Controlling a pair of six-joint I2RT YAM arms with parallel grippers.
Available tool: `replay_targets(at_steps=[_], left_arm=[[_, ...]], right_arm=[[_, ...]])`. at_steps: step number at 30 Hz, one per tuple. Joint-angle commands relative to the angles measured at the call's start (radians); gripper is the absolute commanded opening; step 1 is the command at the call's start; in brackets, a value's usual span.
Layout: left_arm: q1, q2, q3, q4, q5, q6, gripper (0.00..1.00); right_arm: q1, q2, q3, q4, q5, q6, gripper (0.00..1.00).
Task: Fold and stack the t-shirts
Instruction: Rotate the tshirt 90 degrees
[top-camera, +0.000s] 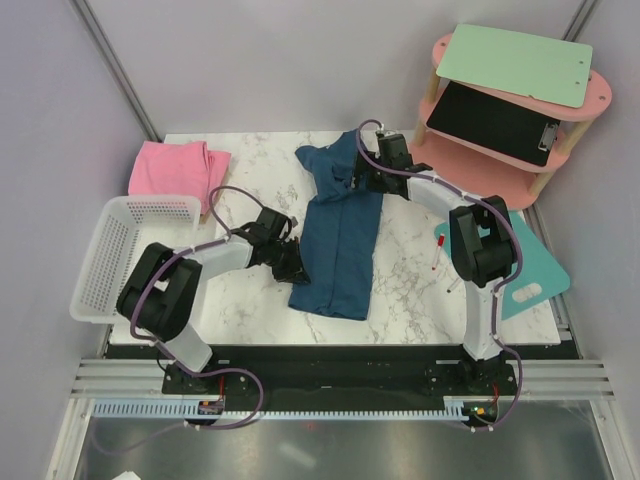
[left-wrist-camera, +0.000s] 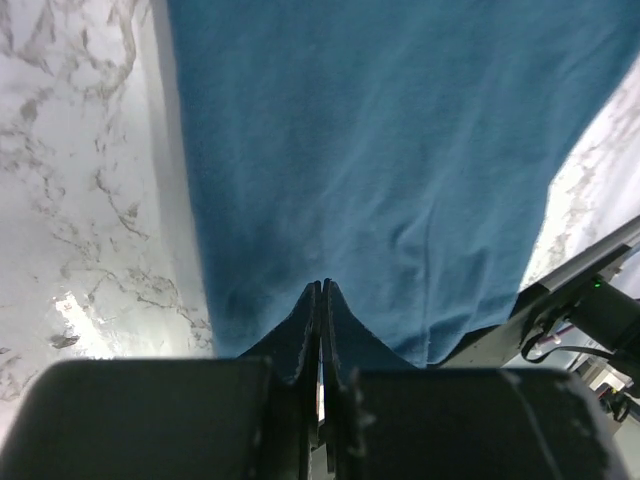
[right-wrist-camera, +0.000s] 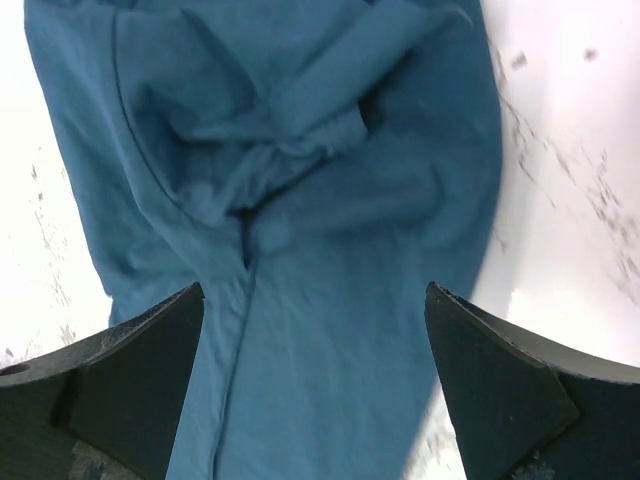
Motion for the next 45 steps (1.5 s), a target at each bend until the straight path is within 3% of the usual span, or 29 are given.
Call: replay_targets(at_steps=[1, 8, 20, 23, 26, 29, 36, 45], left_arm=[[-0.026, 0.019, -0.036, 0.048, -0.027, -0.066, 0.02], [-0.083, -0.023, -0.137, 0.073, -0.007, -0.129, 0.02], [-0.171, -0.181, -0.345, 0.075, -0.053, -0.253, 0.02], [-0.183, -0.225, -0.381, 0.07, -0.059, -0.276, 0.02], [-0.192, -0.262, -0.408, 0.068, -0.065, -0.295, 0.02], [-0.194, -0.279, -0.423, 0.061, -0.067, -0.302, 0.02], [-0.211, -0.311, -0.435, 0.061, -0.072, -0.344, 0.02], [-0.218, -0.323, -0.382, 0.062, -0.081, -0.339, 0.02]], right_arm=[[0.0, 0.068, 0.114, 0.014, -0.015, 0.006, 0.98], [-0.002, 0.174, 0.292, 0.016, 0.006, -0.027, 0.98], [0.004, 0.447, 0.658, 0.088, -0.101, 0.009, 0.98], [0.01, 0.503, 0.698, 0.108, -0.121, 0.025, 0.87], [0.015, 0.56, 0.729, 0.118, -0.124, 0.041, 0.46], [0.014, 0.612, 0.74, 0.118, -0.1, 0.052, 0.34], [0.003, 0.683, 0.786, 0.102, -0.031, 0.071, 0.34], [-0.051, 0.763, 0.916, 0.058, 0.008, 0.153, 0.41]])
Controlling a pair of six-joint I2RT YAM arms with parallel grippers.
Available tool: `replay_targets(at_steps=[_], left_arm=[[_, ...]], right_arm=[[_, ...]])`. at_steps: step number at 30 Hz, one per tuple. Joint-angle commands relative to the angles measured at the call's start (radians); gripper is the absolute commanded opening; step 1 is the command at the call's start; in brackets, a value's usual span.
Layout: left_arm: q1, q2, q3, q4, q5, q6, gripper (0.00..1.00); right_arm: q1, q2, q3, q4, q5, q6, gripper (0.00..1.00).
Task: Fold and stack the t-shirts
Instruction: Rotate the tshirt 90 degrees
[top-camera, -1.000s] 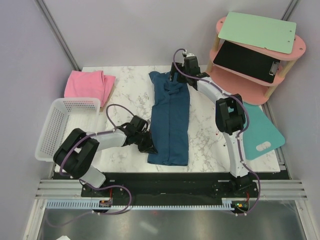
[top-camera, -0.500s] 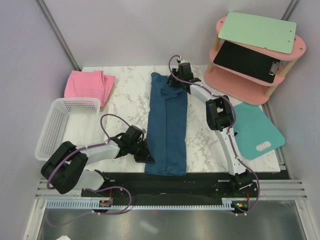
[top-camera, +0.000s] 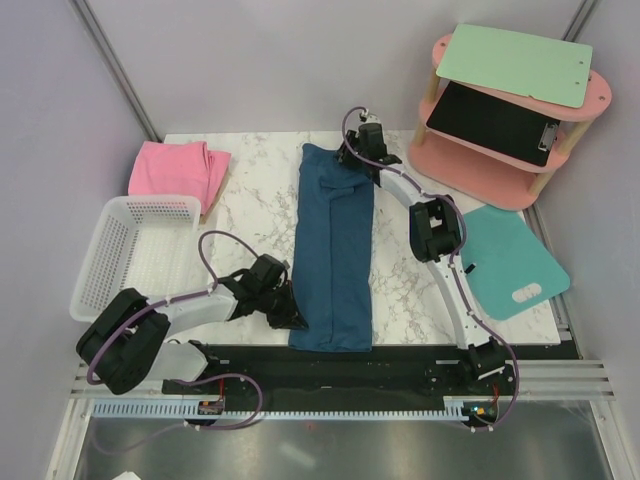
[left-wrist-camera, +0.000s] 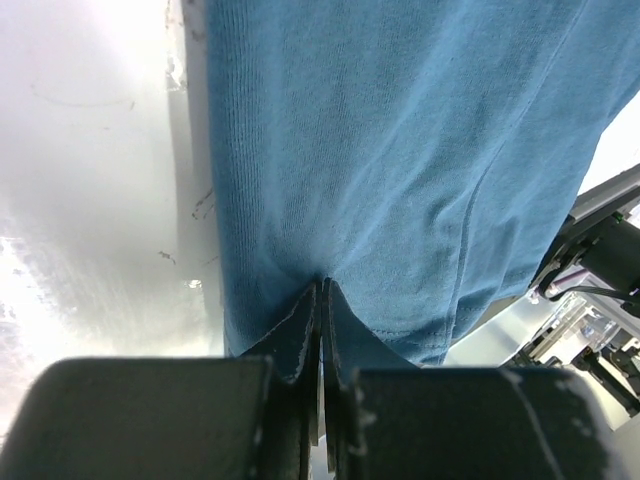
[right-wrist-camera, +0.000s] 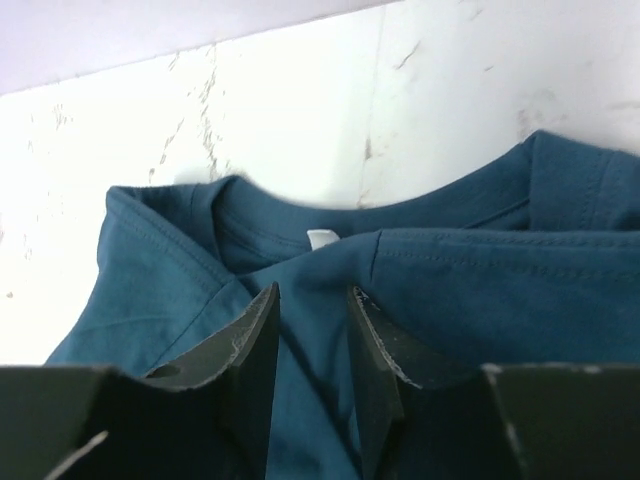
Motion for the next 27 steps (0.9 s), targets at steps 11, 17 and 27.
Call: replay_targets(at_steps=[11, 17, 27], left_arm=[[-0.016, -0.146, 0.176, -0.063, -0.161, 0.121, 0.9], [-0.016, -0.162, 0.178, -0.074, -0.195, 0.135, 0.96], [-0.005, -0.264, 0.09, -0.238, -0.316, 0.054, 0.9]], right_arm=[[-0.044, -0.406, -0.362, 0.148, -0.025, -0.1, 0.81], [-0.044, -0.768, -0.719, 0.078, -0.076, -0.117, 0.98], [-0.038, -1.34, -1.597, 0.003, -0.248, 0.041, 0.98]])
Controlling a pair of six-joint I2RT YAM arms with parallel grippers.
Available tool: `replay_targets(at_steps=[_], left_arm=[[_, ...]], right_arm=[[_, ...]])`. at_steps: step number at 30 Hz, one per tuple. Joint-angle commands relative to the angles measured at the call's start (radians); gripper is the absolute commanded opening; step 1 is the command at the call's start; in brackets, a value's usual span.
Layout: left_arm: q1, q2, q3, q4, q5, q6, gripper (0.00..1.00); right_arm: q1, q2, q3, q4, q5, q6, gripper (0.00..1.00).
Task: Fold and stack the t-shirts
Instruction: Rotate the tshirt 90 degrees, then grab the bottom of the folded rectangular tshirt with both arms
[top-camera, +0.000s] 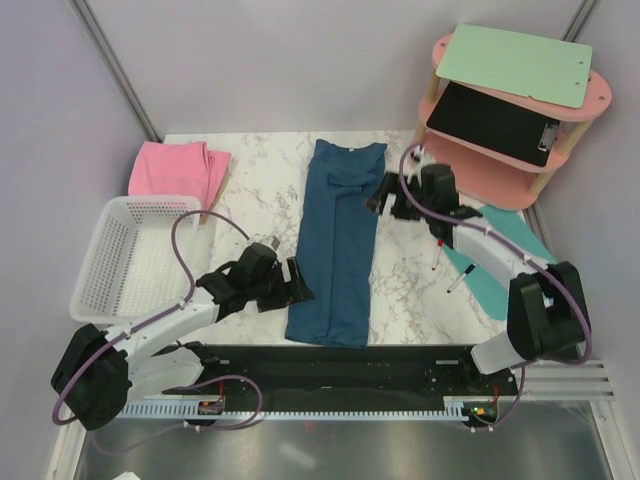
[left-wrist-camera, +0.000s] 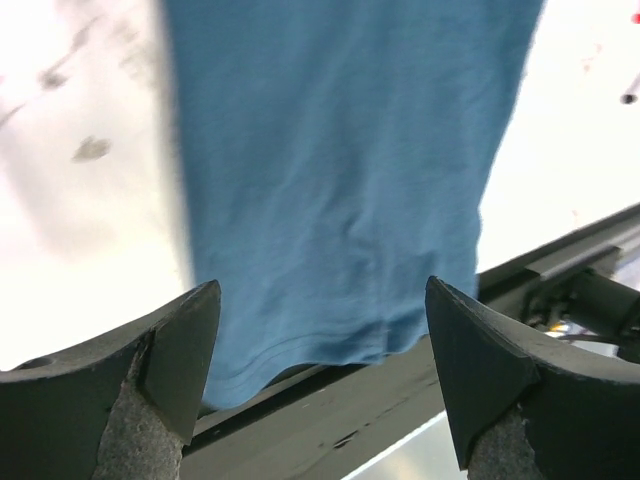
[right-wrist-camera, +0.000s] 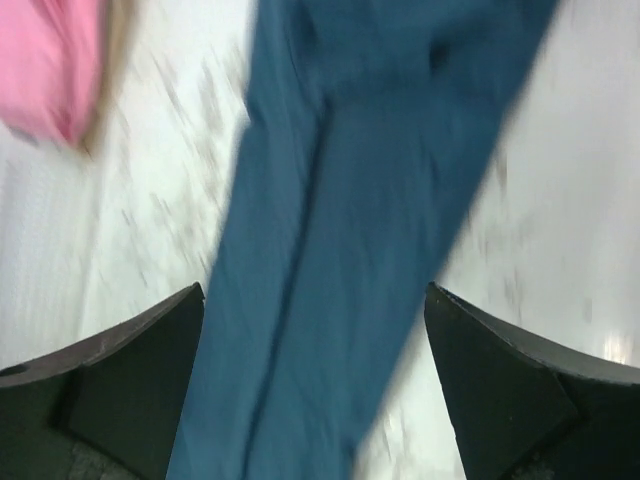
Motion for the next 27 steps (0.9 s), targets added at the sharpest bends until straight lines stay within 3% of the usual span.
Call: replay_targets(at_steps=[1, 5, 9, 12, 16, 23, 27], left_arm=[[0.005, -0.058, -0.053, -0.116, -0.076, -0.058, 0.9], [0.008, -0.095, -0.12, -0.142, -0.042, -0.101, 0.9], [0.008, -0.122, -0.188, -0.141, -0.013, -0.117, 0.86], [0.008, -0.127, -0.206, -0.135, -0.002, -0.115, 0.85], [0.008, -0.123, -0.215, -0.119, -0.001, -0.118, 0.78], [0.006, -0.089, -0.209, -0.102, 0.03, -0.112, 0.58], [0.006, -0.064, -0.209, -0.073, 0.045, -0.103, 0.5]], right_arm=[[0.014, -0.148, -0.33, -0.122, -0.106, 0.086, 0.98], [0.047, -0.306, -0.52, -0.214, -0.161, 0.129, 0.91], [0.089, -0.426, -0.646, -0.256, -0.199, 0.182, 0.74], [0.142, -0.455, -0.697, -0.239, -0.207, 0.225, 0.72], [0.19, -0.451, -0.75, -0.132, -0.236, 0.334, 0.69], [0.328, -0.371, -0.786, -0.041, -0.264, 0.461, 0.59], [0.411, -0.345, -0.78, 0.003, -0.241, 0.51, 0.59]])
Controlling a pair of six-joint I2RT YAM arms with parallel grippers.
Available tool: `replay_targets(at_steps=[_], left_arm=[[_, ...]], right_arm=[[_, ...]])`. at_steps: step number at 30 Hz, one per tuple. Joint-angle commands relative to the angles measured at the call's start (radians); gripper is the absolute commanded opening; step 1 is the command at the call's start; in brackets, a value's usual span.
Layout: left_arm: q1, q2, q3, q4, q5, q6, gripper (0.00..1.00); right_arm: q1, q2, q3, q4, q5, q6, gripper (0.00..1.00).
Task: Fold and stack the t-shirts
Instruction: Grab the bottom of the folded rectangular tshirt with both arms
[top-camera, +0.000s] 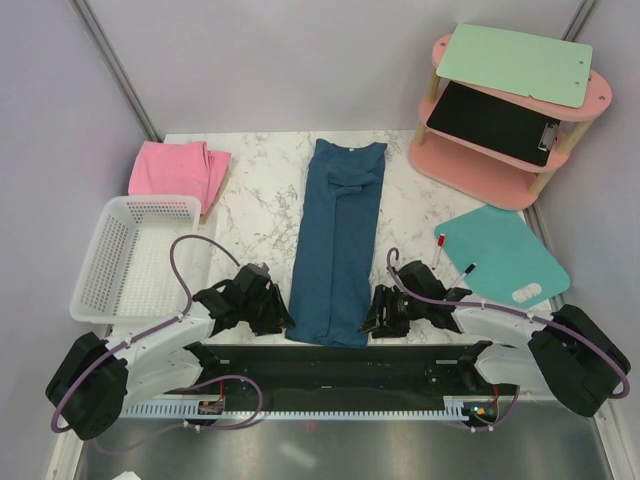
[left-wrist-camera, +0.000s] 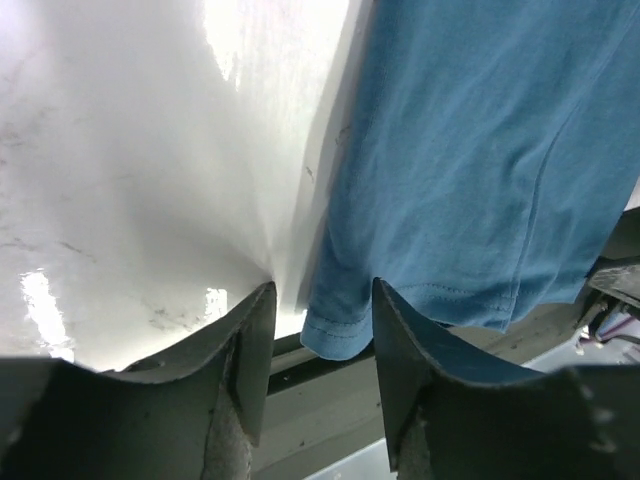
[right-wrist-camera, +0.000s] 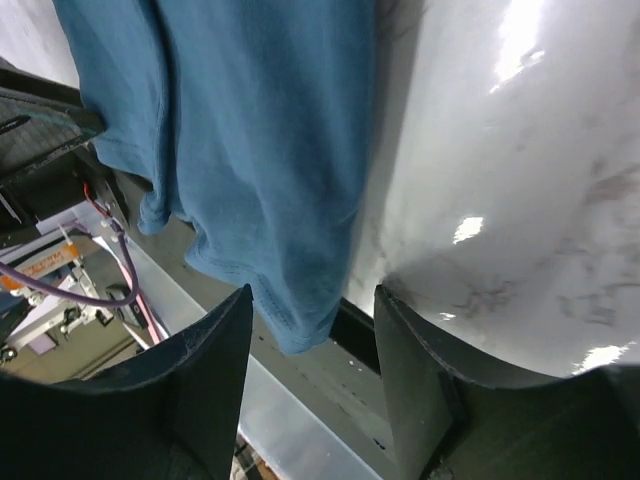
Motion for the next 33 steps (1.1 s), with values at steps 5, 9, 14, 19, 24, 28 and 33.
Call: replay_targets(at_steps=[5, 9, 14, 19, 24, 28, 33], left_arm=[[-0.002, 0.076, -0.017, 0.054, 0.047, 0.002, 0.23], [-0.002, 0.079, -0.011, 0.056, 0.058, 0.016, 0.02], [-0.01, 0.077, -0.011, 0.076, 0.09, 0.017, 0.02], [-0.031, 0.08, 0.01, 0.082, 0.122, 0.017, 0.02], [-0.037, 0.048, 0.073, 0.059, 0.112, 0.028, 0.02], [-0.037, 0.097, 0.223, -0.01, 0.026, 0.082, 0.02], [-0.031, 0.233, 0.421, -0.082, -0.035, 0.157, 0.02]], right_arm=[[0.109, 0.086, 0.025, 0.121, 0.013, 0.116, 0.29], [0.111, 0.049, 0.049, 0.035, 0.061, 0.093, 0.05], [0.111, -0.035, 0.06, -0.069, 0.117, 0.078, 0.0], [0.111, -0.089, 0.061, -0.12, 0.134, 0.063, 0.0], [0.109, -0.14, 0.104, -0.121, 0.174, 0.041, 0.0], [0.111, -0.157, 0.169, -0.144, 0.269, -0.014, 0.0], [0.108, -0.083, 0.296, -0.174, 0.407, -0.137, 0.0]])
